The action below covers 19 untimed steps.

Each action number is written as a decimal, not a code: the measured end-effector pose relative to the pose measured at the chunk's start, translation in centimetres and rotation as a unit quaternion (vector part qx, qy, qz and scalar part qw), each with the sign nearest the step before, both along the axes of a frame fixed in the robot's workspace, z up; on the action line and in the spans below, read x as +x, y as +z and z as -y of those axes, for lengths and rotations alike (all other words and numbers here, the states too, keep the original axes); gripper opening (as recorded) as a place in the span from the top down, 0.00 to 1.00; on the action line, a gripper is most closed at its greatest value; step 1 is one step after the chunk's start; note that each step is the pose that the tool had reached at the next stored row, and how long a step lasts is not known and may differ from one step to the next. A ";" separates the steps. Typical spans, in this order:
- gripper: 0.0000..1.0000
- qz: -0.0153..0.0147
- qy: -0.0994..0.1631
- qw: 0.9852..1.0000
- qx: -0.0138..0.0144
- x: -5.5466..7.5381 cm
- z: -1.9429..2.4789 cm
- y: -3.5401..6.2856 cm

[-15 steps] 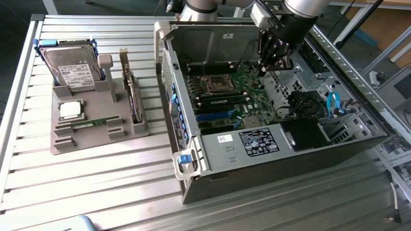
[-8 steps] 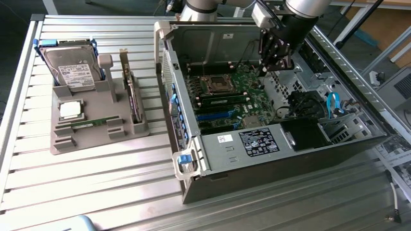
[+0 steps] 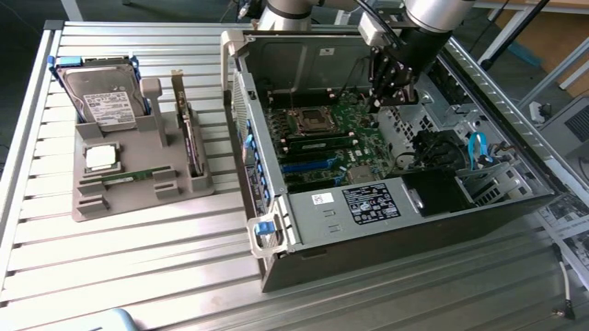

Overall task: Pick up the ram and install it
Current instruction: 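Press down the ram until it locks into place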

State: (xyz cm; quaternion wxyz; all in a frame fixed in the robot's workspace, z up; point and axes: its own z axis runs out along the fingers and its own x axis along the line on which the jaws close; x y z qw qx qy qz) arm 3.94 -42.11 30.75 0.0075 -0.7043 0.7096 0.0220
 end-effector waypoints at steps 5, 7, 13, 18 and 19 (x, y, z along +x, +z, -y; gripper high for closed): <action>0.89 0.000 0.000 1.000 0.000 0.0 0.00 -0.73; 0.89 0.000 0.000 1.000 0.000 0.0 0.00 -1.00; 0.89 0.000 0.000 1.000 0.000 0.0 0.00 -1.94; 0.89 0.000 0.000 1.000 0.000 0.0 0.00 -2.92; 0.89 0.000 0.000 1.000 0.000 0.0 0.00 -3.11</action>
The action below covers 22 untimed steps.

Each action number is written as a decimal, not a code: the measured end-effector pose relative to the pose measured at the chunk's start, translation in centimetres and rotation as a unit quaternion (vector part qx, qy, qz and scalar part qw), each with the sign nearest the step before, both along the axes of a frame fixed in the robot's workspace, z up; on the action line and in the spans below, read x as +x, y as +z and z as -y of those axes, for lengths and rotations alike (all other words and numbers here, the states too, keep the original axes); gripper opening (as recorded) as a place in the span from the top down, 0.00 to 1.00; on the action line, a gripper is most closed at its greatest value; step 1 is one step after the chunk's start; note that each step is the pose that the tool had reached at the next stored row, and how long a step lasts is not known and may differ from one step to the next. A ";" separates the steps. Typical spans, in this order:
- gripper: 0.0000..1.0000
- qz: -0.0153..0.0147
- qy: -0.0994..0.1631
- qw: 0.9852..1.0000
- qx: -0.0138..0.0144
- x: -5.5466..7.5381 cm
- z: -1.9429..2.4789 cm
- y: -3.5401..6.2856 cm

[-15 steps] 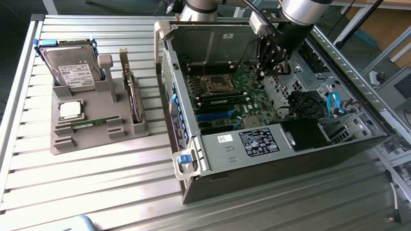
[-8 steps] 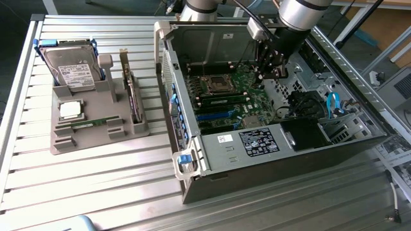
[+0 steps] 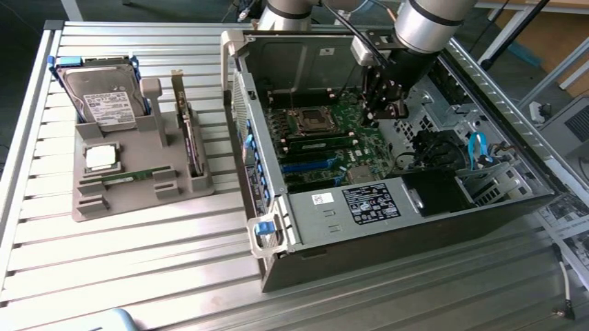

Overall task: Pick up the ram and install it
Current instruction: 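Press down the ram until it locks into place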

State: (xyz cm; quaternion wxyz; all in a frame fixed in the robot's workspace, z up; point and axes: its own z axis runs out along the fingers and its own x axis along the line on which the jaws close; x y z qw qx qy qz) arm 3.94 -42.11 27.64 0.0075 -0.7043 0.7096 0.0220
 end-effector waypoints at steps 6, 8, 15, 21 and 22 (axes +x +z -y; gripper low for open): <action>0.89 0.000 0.000 1.000 0.000 0.0 0.00 -0.98; 0.89 0.000 0.000 1.000 0.000 0.0 0.00 -1.30; 0.89 0.000 0.000 1.000 0.000 0.0 0.00 -2.37; 0.89 0.000 0.000 1.000 0.000 0.0 0.00 -3.17; 0.89 0.000 0.000 1.000 0.000 0.0 0.00 -3.17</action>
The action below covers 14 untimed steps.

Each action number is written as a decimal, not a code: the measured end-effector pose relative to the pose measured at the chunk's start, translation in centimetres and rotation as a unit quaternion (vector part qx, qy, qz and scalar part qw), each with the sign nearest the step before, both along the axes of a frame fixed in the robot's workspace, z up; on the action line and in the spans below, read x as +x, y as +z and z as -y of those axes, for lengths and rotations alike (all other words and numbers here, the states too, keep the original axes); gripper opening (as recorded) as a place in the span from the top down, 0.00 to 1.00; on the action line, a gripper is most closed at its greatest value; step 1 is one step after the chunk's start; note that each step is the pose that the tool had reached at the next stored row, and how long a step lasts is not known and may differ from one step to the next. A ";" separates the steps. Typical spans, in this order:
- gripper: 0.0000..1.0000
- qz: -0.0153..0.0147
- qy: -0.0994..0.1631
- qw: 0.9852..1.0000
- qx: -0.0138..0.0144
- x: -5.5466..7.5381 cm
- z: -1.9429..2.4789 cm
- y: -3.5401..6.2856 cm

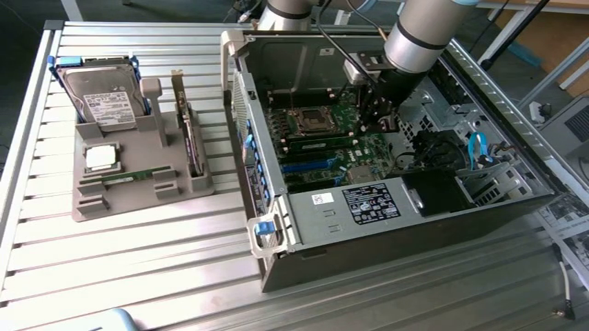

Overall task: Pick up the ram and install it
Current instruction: 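Press down the ram until it locks into place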

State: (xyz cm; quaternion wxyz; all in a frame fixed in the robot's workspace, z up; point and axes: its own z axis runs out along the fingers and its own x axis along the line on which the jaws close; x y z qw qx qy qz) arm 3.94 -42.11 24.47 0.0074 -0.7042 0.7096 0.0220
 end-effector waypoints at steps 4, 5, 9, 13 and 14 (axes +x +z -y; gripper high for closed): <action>0.89 0.000 0.000 1.000 0.000 0.0 0.00 -0.01; 0.89 0.000 0.000 1.000 0.000 0.0 -0.01 -0.03; 0.89 0.000 0.000 1.000 0.000 0.0 0.00 -0.23; 0.89 0.000 0.000 1.000 0.000 0.0 0.00 -0.53; 0.89 0.000 0.000 1.000 0.000 0.0 0.00 -0.59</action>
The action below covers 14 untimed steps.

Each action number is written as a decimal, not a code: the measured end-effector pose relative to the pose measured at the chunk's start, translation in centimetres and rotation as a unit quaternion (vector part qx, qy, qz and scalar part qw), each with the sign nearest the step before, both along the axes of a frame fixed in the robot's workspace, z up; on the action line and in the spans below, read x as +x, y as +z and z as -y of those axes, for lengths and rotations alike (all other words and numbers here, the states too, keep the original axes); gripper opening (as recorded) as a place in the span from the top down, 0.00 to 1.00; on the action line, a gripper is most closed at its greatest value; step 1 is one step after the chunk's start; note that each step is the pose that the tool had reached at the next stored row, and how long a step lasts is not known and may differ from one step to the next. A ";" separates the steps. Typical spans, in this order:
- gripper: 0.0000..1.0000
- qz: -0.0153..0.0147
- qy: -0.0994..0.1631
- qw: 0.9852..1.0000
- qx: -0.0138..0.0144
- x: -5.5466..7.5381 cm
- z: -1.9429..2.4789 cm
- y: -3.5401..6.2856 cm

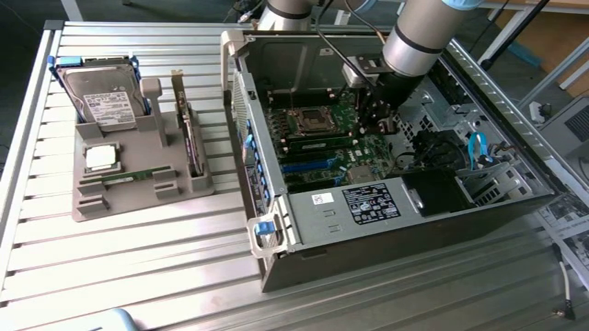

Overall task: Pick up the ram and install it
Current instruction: 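Press down the ram until it locks into place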

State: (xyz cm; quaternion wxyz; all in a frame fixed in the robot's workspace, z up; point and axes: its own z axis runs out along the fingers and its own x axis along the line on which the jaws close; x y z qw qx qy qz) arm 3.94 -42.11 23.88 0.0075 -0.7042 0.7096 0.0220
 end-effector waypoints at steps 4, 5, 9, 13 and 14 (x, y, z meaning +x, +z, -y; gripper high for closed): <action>0.89 0.000 0.000 1.000 0.000 0.0 0.00 -0.11; 0.89 0.000 0.000 1.000 0.000 0.0 0.00 -0.11; 0.89 0.000 0.000 1.000 0.000 0.0 0.00 -0.15; 0.89 0.000 0.000 1.000 0.000 0.0 0.00 -0.37; 0.89 0.000 0.000 1.000 0.000 0.0 0.00 -0.38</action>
